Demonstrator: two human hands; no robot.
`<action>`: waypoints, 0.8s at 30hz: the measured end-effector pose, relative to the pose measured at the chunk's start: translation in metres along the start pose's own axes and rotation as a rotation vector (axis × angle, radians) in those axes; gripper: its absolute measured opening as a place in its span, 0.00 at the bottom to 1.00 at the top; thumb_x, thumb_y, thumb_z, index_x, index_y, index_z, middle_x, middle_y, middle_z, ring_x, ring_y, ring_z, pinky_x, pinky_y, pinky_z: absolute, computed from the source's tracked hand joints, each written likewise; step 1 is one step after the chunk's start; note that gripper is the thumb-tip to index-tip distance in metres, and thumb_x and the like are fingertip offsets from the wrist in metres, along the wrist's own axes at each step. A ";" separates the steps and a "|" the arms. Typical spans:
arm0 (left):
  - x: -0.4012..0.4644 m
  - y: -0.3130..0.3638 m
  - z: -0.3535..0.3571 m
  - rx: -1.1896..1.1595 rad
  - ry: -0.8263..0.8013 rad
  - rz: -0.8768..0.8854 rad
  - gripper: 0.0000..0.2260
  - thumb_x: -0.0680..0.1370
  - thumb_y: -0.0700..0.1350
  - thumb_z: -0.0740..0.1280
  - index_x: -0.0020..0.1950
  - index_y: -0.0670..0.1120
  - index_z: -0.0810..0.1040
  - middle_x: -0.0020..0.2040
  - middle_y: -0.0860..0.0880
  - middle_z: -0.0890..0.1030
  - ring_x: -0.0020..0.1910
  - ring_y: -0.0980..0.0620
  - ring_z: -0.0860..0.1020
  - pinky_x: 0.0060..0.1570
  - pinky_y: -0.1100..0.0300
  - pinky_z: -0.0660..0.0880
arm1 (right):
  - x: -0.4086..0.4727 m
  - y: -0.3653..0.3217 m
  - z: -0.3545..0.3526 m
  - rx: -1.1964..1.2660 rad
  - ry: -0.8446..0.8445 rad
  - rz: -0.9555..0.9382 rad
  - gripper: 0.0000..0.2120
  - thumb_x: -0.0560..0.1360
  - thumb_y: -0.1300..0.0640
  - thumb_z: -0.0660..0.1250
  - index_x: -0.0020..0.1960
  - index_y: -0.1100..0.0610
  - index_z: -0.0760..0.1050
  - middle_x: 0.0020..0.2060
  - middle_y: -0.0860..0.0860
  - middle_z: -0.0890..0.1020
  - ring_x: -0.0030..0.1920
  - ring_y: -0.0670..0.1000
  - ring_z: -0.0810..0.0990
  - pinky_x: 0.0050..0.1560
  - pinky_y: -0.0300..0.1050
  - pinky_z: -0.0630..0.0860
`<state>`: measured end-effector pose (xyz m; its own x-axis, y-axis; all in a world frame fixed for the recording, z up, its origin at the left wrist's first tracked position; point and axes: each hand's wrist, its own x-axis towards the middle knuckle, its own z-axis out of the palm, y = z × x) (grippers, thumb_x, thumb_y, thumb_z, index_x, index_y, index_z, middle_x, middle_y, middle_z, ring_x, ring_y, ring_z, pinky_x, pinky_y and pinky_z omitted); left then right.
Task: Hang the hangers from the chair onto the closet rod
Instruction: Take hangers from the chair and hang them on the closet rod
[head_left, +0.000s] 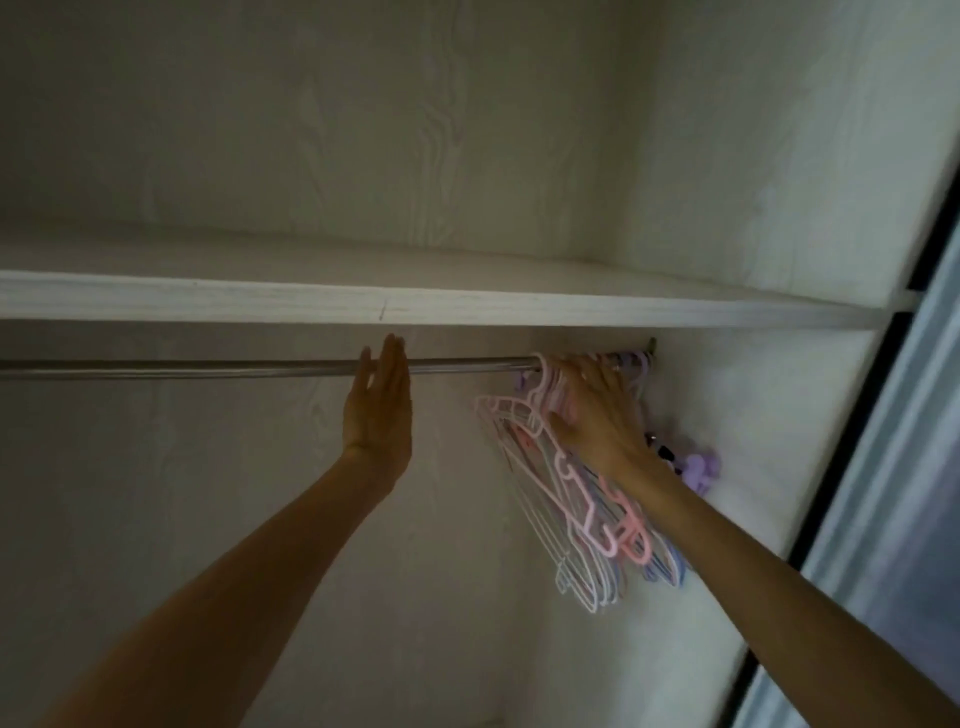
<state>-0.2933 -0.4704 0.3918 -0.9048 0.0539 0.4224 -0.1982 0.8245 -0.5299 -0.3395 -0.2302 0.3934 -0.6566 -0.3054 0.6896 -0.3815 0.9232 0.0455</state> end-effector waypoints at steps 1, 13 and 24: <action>-0.007 0.002 -0.001 -0.050 0.030 -0.002 0.35 0.80 0.54 0.54 0.75 0.35 0.41 0.77 0.38 0.40 0.76 0.41 0.38 0.74 0.47 0.39 | -0.012 -0.001 -0.008 0.032 0.040 -0.010 0.23 0.68 0.51 0.65 0.61 0.59 0.74 0.56 0.57 0.78 0.58 0.60 0.76 0.58 0.52 0.72; -0.164 0.130 -0.031 -0.929 -0.326 0.341 0.14 0.77 0.52 0.61 0.60 0.50 0.76 0.61 0.45 0.77 0.61 0.44 0.75 0.59 0.57 0.70 | -0.271 -0.019 -0.098 0.021 -0.260 0.502 0.07 0.75 0.55 0.64 0.48 0.49 0.80 0.48 0.48 0.78 0.52 0.48 0.75 0.49 0.43 0.74; -0.289 0.291 -0.082 -1.294 -0.917 0.685 0.06 0.71 0.47 0.68 0.43 0.45 0.80 0.43 0.46 0.84 0.44 0.47 0.83 0.51 0.56 0.78 | -0.545 0.035 -0.202 0.011 -0.553 1.287 0.08 0.74 0.56 0.65 0.51 0.51 0.81 0.53 0.51 0.82 0.54 0.52 0.80 0.52 0.42 0.73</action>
<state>-0.0584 -0.2000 0.1763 -0.6824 0.6269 -0.3760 0.2754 0.6969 0.6622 0.1367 0.0157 0.1654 -0.7126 0.6897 -0.1281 0.6734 0.6214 -0.4005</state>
